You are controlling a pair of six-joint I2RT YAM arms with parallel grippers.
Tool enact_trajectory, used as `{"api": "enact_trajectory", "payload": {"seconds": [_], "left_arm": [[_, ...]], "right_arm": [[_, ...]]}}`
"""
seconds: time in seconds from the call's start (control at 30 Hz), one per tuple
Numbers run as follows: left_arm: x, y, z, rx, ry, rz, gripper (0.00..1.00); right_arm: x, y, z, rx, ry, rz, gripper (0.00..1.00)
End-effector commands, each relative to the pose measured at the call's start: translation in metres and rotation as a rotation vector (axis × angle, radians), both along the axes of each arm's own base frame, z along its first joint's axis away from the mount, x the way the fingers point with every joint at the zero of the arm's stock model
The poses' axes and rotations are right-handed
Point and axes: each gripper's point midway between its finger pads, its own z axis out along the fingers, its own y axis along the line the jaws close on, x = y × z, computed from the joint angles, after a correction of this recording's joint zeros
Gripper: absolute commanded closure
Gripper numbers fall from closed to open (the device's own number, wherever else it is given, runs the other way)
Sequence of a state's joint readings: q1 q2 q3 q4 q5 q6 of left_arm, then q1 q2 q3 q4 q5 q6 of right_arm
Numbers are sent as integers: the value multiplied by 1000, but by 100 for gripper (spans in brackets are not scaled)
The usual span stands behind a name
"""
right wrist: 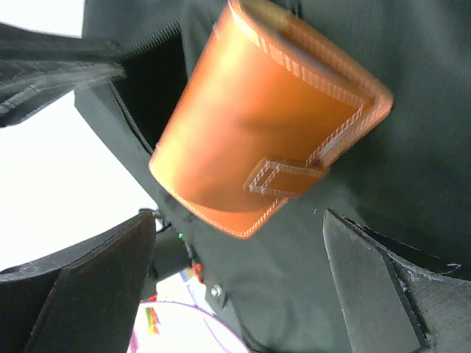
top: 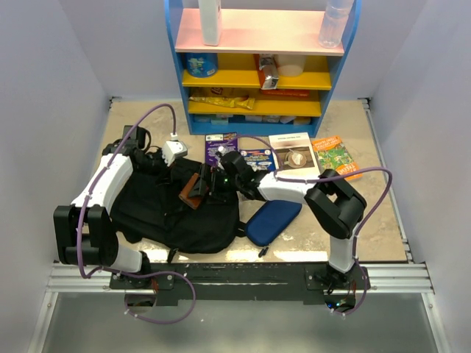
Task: Pack the student bag
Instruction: Place the stationery in the student bag.
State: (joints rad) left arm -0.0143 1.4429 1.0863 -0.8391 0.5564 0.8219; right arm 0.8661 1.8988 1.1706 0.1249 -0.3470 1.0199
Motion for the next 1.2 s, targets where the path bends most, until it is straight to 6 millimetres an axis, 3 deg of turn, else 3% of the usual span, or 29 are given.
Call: {"api": "enact_trajectory", "payload": {"seconds": [0.0, 0.07, 0.27, 0.3, 0.37, 0.5, 0.63, 0.73, 0.87, 1.17], "left_arm": [[5, -4, 4, -26, -26, -13, 100], [4, -4, 5, -23, -28, -17, 100], [1, -4, 4, -23, -22, -17, 100], [1, -4, 4, -26, -22, -18, 100], [-2, -5, 2, -28, -11, -19, 100], [-6, -3, -1, -17, -5, -23, 100], [-6, -2, -3, -13, -1, -24, 100], [-5, -3, -5, -15, 4, -26, 100], [-5, -4, -8, -21, 15, -26, 100], [-4, -4, -4, -24, 14, -21, 100]], "right_arm": [[-15, 0, -15, 13, 140, -69, 1], [-13, 2, -20, 50, 163, -113, 1], [5, 22, -6, 219, 138, -187, 1], [7, 24, -13, 229, 151, -201, 1], [12, 34, 1, 326, 153, -212, 1], [19, 45, 4, 372, 155, -219, 1], [24, 41, 19, 387, 101, -237, 1], [26, 35, 31, 353, 31, -242, 1], [23, 35, 42, 185, -147, -188, 1], [12, 40, 30, 28, -214, -113, 4]]}}
